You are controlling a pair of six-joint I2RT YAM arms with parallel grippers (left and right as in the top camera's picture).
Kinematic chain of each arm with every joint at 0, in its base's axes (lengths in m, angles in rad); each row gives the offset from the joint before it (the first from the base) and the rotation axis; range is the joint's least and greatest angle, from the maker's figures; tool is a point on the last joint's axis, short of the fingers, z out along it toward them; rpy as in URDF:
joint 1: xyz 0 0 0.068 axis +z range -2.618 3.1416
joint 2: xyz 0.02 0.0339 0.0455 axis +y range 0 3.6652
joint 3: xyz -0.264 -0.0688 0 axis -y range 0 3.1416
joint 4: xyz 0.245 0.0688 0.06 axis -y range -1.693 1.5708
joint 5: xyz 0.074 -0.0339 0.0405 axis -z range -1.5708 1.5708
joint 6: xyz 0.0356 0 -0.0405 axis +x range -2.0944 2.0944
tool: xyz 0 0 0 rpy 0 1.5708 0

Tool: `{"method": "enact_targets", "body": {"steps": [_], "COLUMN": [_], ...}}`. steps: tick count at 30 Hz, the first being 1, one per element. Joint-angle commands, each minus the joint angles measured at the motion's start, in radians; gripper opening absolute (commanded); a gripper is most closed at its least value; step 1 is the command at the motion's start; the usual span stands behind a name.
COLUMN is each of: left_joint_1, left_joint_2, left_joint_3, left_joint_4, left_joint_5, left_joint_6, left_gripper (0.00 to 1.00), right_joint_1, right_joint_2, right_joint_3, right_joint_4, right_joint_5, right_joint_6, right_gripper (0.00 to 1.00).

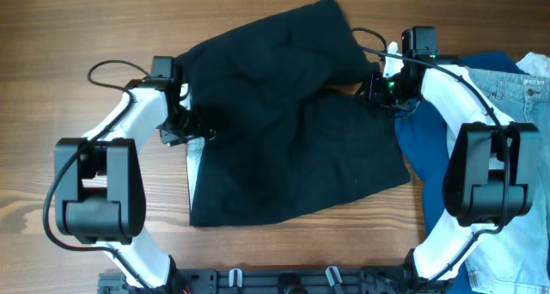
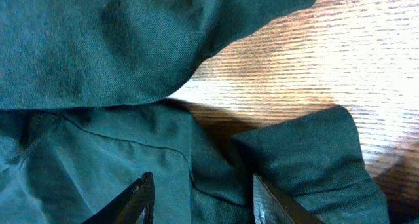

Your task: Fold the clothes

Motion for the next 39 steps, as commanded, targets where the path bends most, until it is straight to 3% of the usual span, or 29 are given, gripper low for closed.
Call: {"method": "enact_targets", "body": {"steps": [1,2,6,8,12,17,18,19,26,30,32,33,35,37,39], "left_joint_1": [-0.068,-0.074,-0.045,-0.04,-0.061,-0.101,-0.104,-0.103,0.043,0.061,0.058,0.058,0.058,0.059,0.059], "left_joint_2": [0.054,0.054,0.012,-0.05,-0.05,-0.043,-0.042,-0.042,-0.267,-0.301,-0.283,-0.277,-0.275,-0.273,-0.273], "left_joint_3": [-0.016,-0.016,0.03,0.047,0.047,-0.032,-0.069,-0.084,-0.01,-0.023,-0.065,-0.111,-0.12,-0.12,-0.12], "left_joint_4": [-0.033,-0.066,-0.205,-0.231,-0.231,-0.172,-0.135,-0.137,-0.26,-0.329,-0.309,-0.269,-0.256,-0.241,-0.237], "left_joint_5": [0.064,0.057,-0.106,0.085,0.185,0.126,0.152,0.184,0.129,-0.029,-0.154,-0.287,-0.332,-0.371,-0.443], "left_joint_6": [0.034,0.035,0.026,0.027,0.028,0.03,0.03,0.03,-0.004,-0.005,-0.066,-0.159,-0.198,-0.228,-0.271], "left_gripper": [0.5,0.6,0.66,0.72,0.71,0.53,0.41,0.04,0.04,0.05,0.05,0.04,0.04,0.04,0.04], "right_joint_1": [0.003,0.003,0.003,0.003,0.003,0.003,0.003,0.003,0.003,0.003,0.003,0.003,0.003,0.003,0.01], "right_joint_2": [0.003,0.003,0.003,0.003,0.003,0.003,0.003,0.003,0.003,0.003,0.003,0.003,0.003,0.003,0.004], "right_joint_3": [0.003,0.003,0.003,0.003,0.003,0.003,0.003,0.003,0.003,0.001,0.001,0.0,-0.001,-0.001,-0.002], "right_joint_4": [-0.002,-0.003,-0.002,-0.006,-0.006,-0.006,-0.006,-0.01,-0.024,-0.042,-0.09,-0.145,-0.175,-0.149,-0.195], "right_joint_5": [0.02,0.02,0.02,0.02,0.02,0.02,0.02,0.02,0.021,0.063,0.088,0.088,0.088,0.038,-0.011], "right_joint_6": [-0.02,-0.02,-0.02,-0.02,-0.02,-0.019,-0.019,-0.019,-0.019,-0.019,-0.021,-0.019,-0.02,-0.069,-0.073], "right_gripper": [0.48,0.48,0.49,0.54,0.54,0.54,0.54,0.54,0.54,0.53,0.55,0.63,0.65,0.55,0.52]}}
